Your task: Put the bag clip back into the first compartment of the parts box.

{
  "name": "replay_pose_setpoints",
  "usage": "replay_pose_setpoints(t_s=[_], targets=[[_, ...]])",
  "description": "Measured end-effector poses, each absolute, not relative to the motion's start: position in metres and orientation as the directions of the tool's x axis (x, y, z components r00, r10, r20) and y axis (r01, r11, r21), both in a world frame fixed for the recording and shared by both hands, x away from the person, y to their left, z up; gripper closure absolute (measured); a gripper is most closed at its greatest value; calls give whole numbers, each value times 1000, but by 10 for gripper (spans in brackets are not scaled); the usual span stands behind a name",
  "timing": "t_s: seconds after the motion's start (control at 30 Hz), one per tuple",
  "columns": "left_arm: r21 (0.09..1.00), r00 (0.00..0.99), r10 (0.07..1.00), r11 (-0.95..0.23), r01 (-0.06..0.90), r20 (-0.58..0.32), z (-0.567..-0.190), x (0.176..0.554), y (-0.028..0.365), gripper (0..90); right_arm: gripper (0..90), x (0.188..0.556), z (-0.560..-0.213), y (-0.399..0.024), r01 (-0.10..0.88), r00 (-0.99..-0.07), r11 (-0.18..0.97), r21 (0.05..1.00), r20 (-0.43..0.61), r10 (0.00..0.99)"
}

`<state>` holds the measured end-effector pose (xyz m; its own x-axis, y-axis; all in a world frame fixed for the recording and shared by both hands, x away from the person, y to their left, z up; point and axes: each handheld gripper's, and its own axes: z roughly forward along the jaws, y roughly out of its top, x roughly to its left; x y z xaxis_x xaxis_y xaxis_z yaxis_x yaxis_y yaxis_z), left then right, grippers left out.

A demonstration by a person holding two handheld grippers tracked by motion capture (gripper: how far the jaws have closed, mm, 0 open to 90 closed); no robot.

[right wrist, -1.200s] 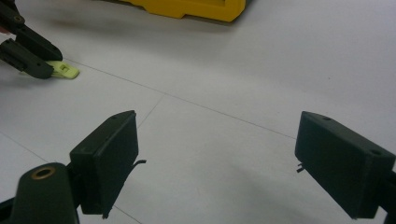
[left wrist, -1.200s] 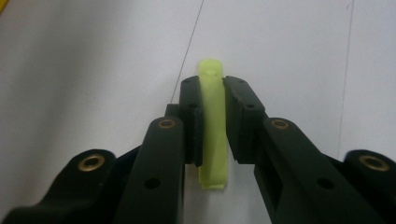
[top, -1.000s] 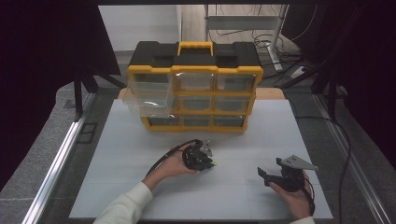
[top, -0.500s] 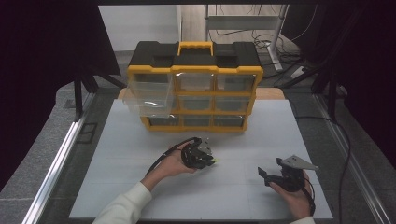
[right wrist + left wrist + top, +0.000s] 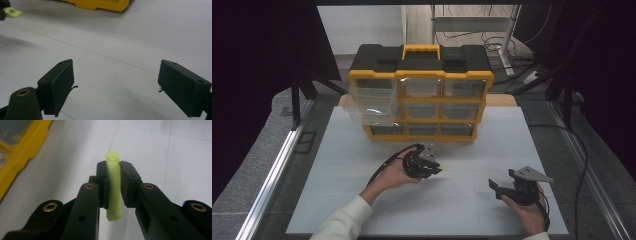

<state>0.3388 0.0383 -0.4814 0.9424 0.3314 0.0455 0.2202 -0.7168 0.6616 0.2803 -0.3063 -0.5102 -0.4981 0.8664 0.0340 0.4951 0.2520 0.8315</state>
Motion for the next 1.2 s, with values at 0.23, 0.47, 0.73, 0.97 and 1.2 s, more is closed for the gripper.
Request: replay_pose_setpoints(t_s=[0.23,0.47,0.73,0.97,1.2], targets=[[699,937,347,-681,220,44,-470,336,46,779,138,280,-510,-306,495,-498,253,831,33,867],[719,933,356,-662,214,50,-460,331,52,779,138,280,-510,-306,496,-496,252,831,33,868],[746,928,369,-633,207,56,-451,324,59,778,138,280,-510,-306,496,-494,251,831,33,869],[758,925,376,-621,201,63,-444,319,61,778,138,280,-510,-306,495,-493,252,832,30,869],[769,922,380,-610,191,72,-439,312,66,778,138,280,-510,-306,494,-493,252,832,29,870]])
